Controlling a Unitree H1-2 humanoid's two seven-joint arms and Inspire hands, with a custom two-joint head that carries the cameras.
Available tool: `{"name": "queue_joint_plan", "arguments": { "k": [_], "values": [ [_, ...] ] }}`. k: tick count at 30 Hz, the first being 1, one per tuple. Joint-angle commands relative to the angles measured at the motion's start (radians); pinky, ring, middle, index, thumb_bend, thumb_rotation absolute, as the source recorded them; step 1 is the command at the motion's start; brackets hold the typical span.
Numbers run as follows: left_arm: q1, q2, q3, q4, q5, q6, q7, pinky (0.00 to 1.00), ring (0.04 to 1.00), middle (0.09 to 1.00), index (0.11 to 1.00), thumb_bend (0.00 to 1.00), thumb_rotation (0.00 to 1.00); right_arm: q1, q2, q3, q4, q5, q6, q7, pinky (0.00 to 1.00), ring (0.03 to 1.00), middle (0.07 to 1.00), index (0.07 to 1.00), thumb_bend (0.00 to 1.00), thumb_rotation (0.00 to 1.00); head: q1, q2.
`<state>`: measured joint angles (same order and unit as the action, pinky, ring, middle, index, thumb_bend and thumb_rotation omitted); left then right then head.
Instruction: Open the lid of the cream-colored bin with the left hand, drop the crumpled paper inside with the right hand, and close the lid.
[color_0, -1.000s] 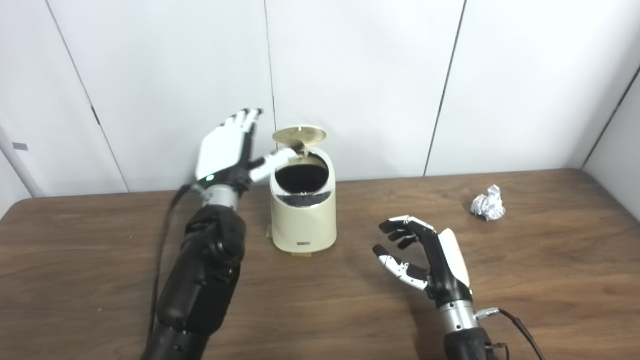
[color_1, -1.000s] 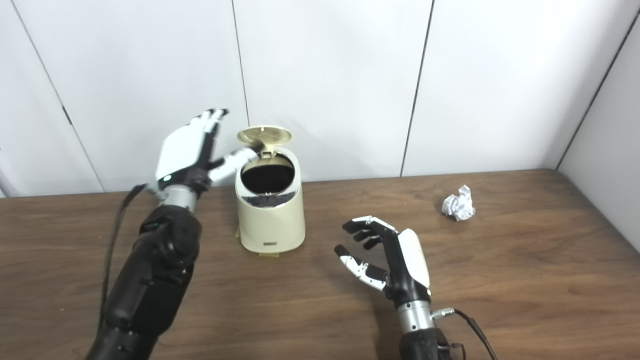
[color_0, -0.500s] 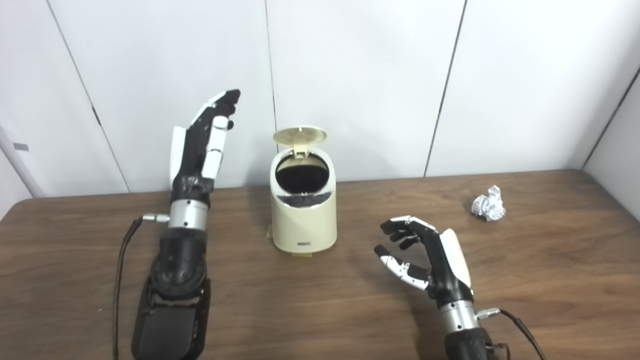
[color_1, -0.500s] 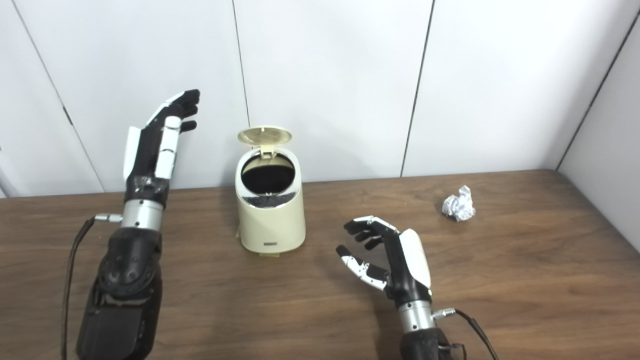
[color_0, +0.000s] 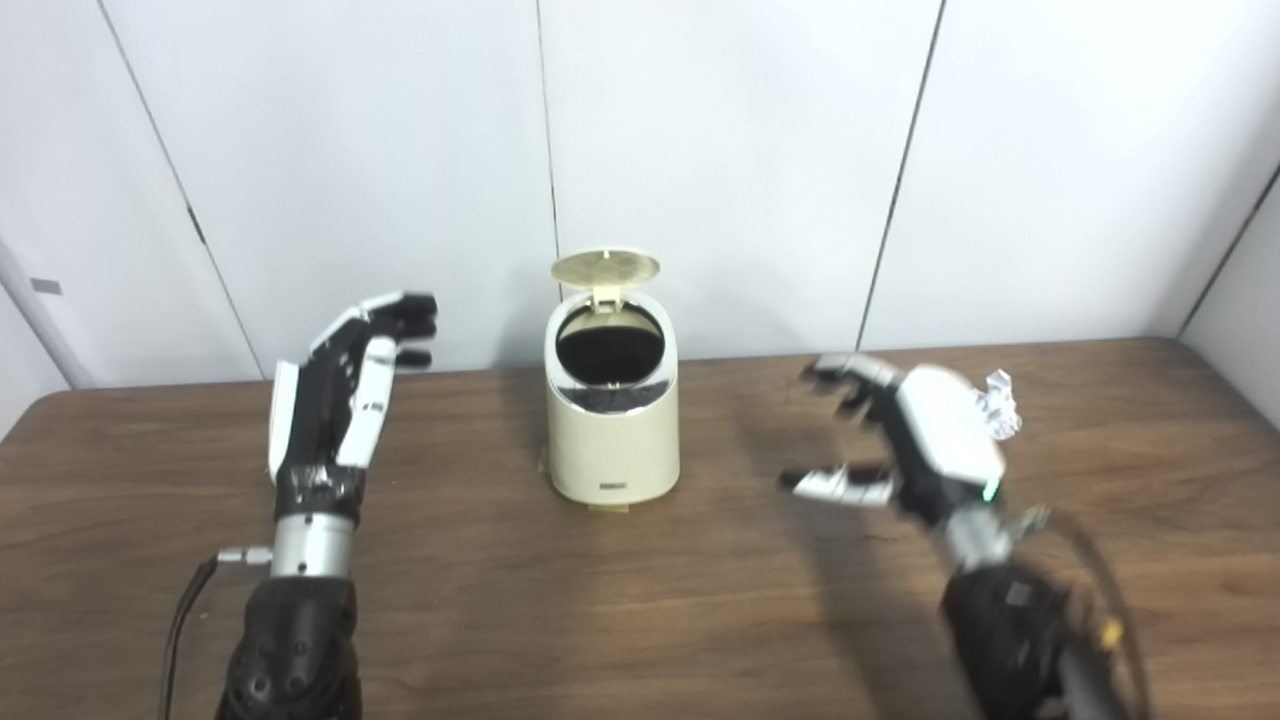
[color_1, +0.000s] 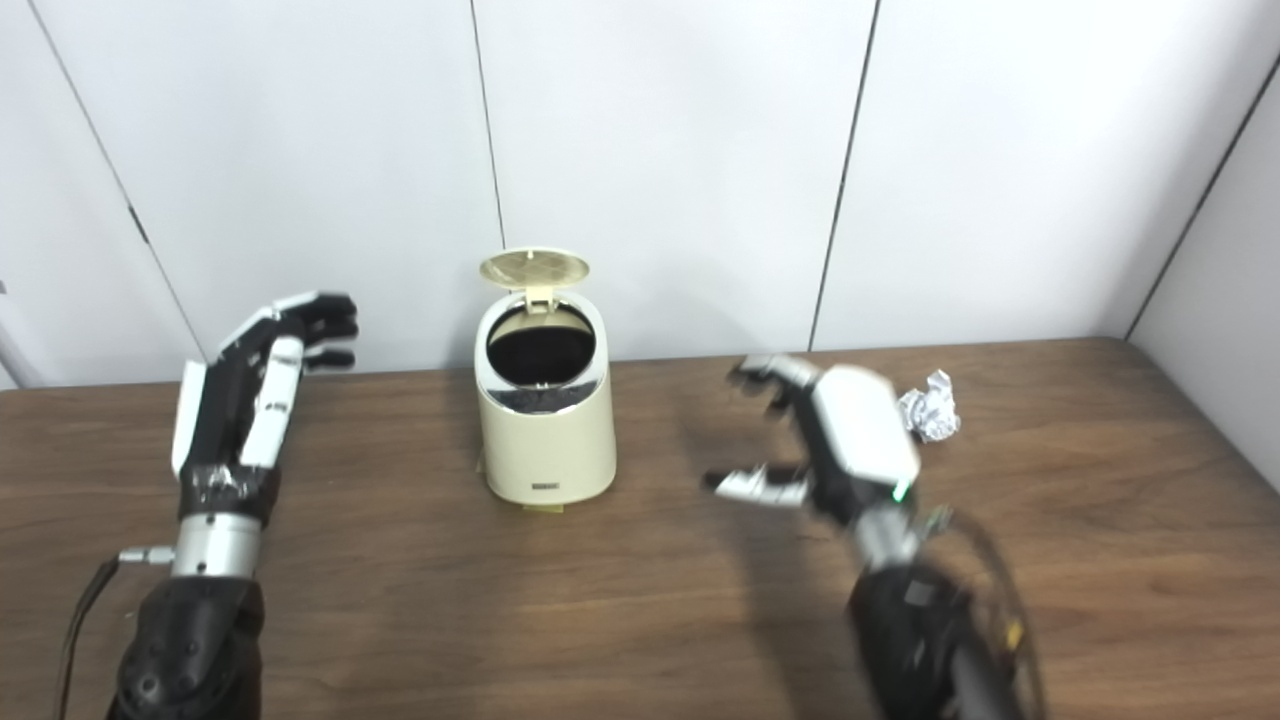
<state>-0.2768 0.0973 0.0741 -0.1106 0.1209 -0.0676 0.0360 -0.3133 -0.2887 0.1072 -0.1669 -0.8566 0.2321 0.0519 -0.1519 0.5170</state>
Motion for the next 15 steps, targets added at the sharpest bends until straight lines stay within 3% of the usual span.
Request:
{"name": "queue_joint_plan", "arguments": {
  "k": [1,5,9,15],
  "values": [
    [-0.004,0.003,-0.003,-0.049,-0.018,-0.015,-0.004,0.64,0.716,0.727,0.708,0.48,0.97,-0.054,-0.055,0.001,-0.013,-0.02,0.049,0.095,0.63,0.782,0.835,0.837,0.86,0.36,-0.003,-0.004],
    [0.046,-0.009,-0.001,-0.082,-0.062,0.052,-0.019,0.65,0.736,0.741,0.71,0.43,0.97,-0.118,-0.137,0.015,0.02,-0.032,0.104,0.211,0.7,0.838,0.877,0.867,0.94,0.38,-0.004,-0.006],
    [0.075,-0.01,0.001,-0.082,-0.083,0.045,-0.019,0.66,0.732,0.737,0.71,0.36,0.96,-0.185,-0.208,0.034,0.071,-0.044,0.138,0.309,0.74,0.867,0.894,0.876,0.97,0.38,-0.01,-0.005],
    [0.112,0.0,-0.011,-0.095,-0.085,0.037,-0.039,0.66,0.731,0.734,0.71,0.32,0.93,-0.258,-0.255,0.056,0.195,-0.052,0.117,0.277,0.67,0.825,0.858,0.835,0.98,0.33,-0.018,-0.008]
  ]
}}
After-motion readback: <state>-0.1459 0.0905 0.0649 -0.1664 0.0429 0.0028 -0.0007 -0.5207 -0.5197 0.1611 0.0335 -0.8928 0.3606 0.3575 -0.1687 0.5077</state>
